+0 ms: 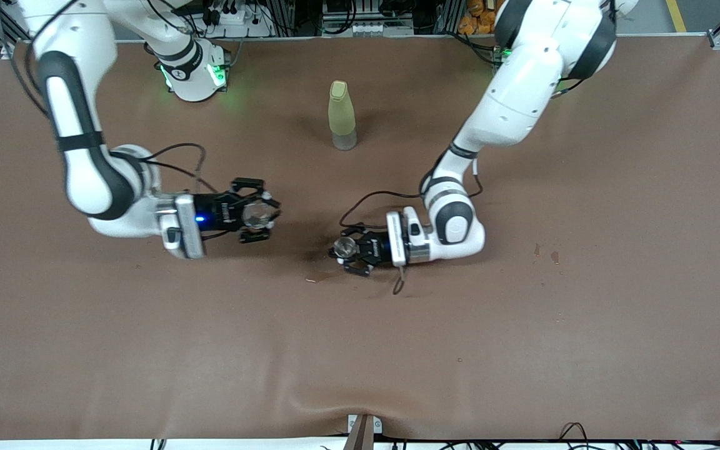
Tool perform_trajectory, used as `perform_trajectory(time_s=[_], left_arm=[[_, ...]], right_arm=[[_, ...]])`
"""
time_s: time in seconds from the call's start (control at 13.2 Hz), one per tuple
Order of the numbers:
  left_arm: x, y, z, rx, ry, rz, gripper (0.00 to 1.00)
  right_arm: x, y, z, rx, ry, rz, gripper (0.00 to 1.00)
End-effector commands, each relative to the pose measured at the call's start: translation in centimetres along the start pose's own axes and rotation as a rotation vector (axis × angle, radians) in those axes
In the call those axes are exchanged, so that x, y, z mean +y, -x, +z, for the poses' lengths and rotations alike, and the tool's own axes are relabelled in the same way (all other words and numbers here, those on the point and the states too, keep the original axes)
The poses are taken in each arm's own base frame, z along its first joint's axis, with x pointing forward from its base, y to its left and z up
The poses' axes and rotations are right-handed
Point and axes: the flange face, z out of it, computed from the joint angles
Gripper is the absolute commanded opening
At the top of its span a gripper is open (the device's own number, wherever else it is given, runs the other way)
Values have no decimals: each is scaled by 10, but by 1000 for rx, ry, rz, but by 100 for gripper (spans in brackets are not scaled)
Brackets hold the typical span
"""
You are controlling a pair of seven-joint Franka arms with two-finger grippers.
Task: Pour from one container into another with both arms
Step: 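Carry the glass and jigger back to their spots with both grippers, then set down the glass and jigger and open both grippers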
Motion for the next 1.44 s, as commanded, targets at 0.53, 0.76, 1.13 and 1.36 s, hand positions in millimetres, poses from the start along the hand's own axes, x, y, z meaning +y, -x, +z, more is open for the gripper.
perform_trajectory(time_s=[0.53,0.76,1.13,1.36], left_arm=[[-74,-31,-338,-128,191,10,0],[-71,-32,-432,-169,215,2,0],[-48,13,-518,-101,218,-19,0],[-39,45,-511,-64,230,0,0]], right_arm=[[-18,-15,-227,-84,44,-537,0],[-6,28,-264,-47,34,-634,0],[31,114,-289,-16,20,-724,0],[44,151,-292,-23,7,-759,0]])
